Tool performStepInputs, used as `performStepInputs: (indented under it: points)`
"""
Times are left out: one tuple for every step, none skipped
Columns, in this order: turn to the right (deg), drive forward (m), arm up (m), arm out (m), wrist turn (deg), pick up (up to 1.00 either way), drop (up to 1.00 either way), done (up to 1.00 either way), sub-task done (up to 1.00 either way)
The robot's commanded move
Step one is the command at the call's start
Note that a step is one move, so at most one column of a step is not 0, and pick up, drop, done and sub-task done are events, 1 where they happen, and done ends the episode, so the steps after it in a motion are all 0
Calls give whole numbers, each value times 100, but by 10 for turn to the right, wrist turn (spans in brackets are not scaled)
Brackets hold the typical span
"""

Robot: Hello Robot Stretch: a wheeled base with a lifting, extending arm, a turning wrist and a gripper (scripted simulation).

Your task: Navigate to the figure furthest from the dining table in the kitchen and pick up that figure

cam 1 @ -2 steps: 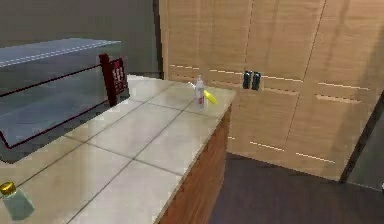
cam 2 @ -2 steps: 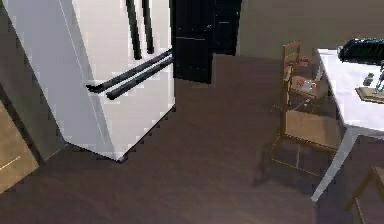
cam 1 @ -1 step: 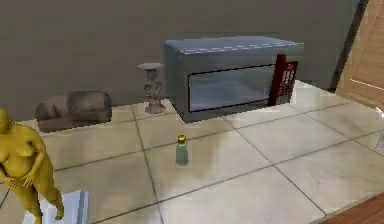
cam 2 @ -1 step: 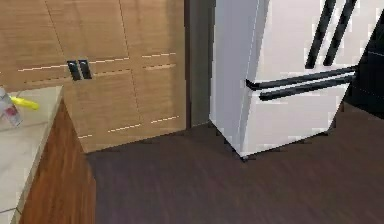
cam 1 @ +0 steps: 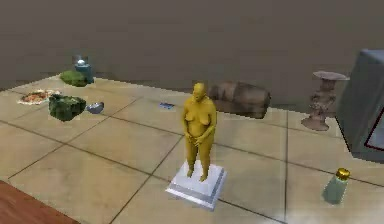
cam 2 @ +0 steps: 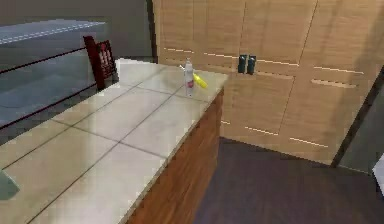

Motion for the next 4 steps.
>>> performStepInputs:
  points:
    - [-450,0,0,0,0,0,0,0,0]
    - [-360,0,0,0,0,0,0,0,0]
    - [0,0,50,0,0,0,0,0,0]
    - [0,0,38,0,0,0,0,0,0]
